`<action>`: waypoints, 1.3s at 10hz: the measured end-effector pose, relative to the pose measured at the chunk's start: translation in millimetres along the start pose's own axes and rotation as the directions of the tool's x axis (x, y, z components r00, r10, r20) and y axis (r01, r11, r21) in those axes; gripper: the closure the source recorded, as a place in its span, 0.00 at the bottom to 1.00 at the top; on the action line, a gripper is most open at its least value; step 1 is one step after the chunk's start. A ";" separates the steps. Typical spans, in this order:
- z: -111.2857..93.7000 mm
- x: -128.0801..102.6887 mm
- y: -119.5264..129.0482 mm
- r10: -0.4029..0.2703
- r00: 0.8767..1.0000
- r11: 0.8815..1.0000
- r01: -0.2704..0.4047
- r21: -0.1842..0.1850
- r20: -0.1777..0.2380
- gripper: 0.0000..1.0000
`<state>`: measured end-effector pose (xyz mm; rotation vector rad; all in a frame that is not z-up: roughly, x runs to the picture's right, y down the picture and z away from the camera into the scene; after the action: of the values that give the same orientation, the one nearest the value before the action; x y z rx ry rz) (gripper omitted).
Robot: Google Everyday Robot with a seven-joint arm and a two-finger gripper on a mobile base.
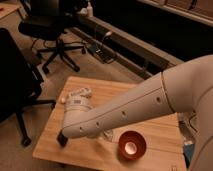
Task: Place the white sponge in the ceramic bowl
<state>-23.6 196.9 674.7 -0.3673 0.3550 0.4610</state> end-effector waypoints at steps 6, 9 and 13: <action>6.0 38.1 -31.2 0.117 0.993 0.992 -0.116 0.059 -0.027 1.00; 7.9 72.6 -44.1 0.195 0.980 0.979 -0.192 0.074 -0.028 1.00; 24.9 121.8 -44.6 0.293 0.954 0.955 -0.290 0.058 -0.060 0.90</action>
<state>106.3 214.3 658.2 -0.2844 0.4887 0.7291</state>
